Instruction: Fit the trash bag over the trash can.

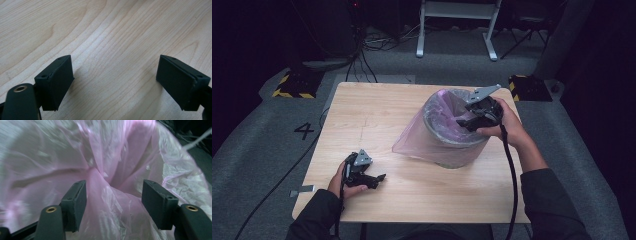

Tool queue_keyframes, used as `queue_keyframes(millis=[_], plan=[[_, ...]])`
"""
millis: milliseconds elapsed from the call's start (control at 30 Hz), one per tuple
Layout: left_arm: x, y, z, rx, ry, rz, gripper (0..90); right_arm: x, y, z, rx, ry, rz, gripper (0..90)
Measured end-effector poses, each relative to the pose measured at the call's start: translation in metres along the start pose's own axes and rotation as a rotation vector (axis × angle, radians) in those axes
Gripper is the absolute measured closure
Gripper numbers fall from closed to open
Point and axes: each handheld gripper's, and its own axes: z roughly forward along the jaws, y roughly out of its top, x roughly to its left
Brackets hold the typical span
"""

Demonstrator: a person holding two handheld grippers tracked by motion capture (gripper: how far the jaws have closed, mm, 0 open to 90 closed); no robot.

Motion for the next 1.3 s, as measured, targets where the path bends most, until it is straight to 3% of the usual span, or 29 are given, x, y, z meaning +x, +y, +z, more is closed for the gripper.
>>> queue_keyframes(millis=[200, 500, 633, 767, 1000, 1300], plan=[[0.0, 0.0, 0.0, 0.002, -0.004, -0.008, 13.9, -0.003, 0.0, 0.007, 0.067, 0.012, 0.005, 44.8], [0.0, 0.0, 0.0, 0.002, -0.004, -0.005, 13.9, -0.006, -0.001, 0.02, 0.211, 0.082, 0.017, 36.4], [0.0, 0.0, 0.0, 0.002, -0.003, -0.004, 13.9, -0.003, 0.002, 0.023, 0.292, 0.075, -0.015, 32.3], [0.0, 0.0, 0.0, 0.002, -0.003, -0.004, 13.9, -0.002, 0.003, 0.026, 0.334, 0.08, -0.02, 31.6], [0.0, 0.0, 0.0, 0.002, 0.0, -0.004, 13.9, -0.001, 0.004, 0.026, 0.34, 0.049, -0.008, 29.0], [0.0, 0.0, 0.0, 0.003, -0.001, -0.005, 13.9, -0.002, 0.003, 0.024, 0.277, 0.049, 0.012, 29.1]])
